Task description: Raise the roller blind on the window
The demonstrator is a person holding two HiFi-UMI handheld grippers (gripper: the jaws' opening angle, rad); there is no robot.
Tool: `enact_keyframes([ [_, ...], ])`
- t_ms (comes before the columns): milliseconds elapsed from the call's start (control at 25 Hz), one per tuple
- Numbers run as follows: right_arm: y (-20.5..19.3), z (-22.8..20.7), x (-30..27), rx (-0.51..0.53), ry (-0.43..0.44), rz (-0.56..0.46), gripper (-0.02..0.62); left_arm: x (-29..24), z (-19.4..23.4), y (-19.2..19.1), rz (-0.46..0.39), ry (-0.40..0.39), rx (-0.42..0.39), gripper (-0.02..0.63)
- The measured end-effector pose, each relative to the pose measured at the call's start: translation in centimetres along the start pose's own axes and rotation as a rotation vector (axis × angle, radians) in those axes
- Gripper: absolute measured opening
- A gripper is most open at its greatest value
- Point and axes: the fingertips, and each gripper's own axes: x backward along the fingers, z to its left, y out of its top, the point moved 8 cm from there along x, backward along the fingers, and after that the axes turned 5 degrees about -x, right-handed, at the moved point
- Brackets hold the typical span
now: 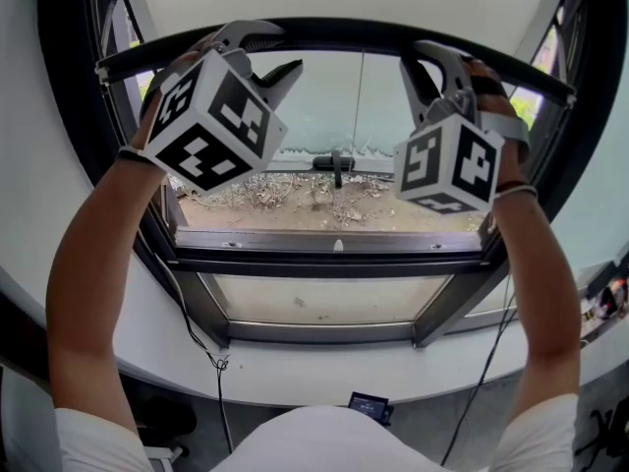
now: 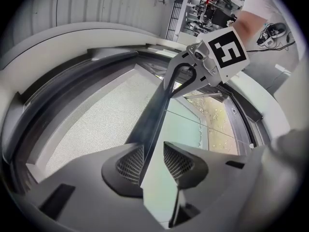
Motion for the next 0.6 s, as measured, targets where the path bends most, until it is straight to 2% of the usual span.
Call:
enact_keyframes([
  [120,0.2,0.1,1.2,-0.095,-0.009,-0.049,0.044,-0.2,0.2,0.2,0.014,-0.019,-0.022,0.140],
  [240,0.8,1.6,3.2,-0.218,0.058,-0.102,0.046,-0.3,0.5,0.2,0.018,-0.022,-0.018,0.135],
  [320,0.8,4.2,4.4,-0.322,0.162,-0.118,0.053,-0.3,0.6,0.2,0.016,-0.023,-0.010,0.130],
  [480,0.0,12.4,6.5,-0.636,0.432,-0.122,0.137,-0.2,0.6,0.1,0.016,-0.019,0.001,0.129],
  [600,-1.6,19.3,7.8,-0.819,0.561,-0.035,0.162,-0.2,0.6,0.2,0.016,-0.013,0.001,0.129],
])
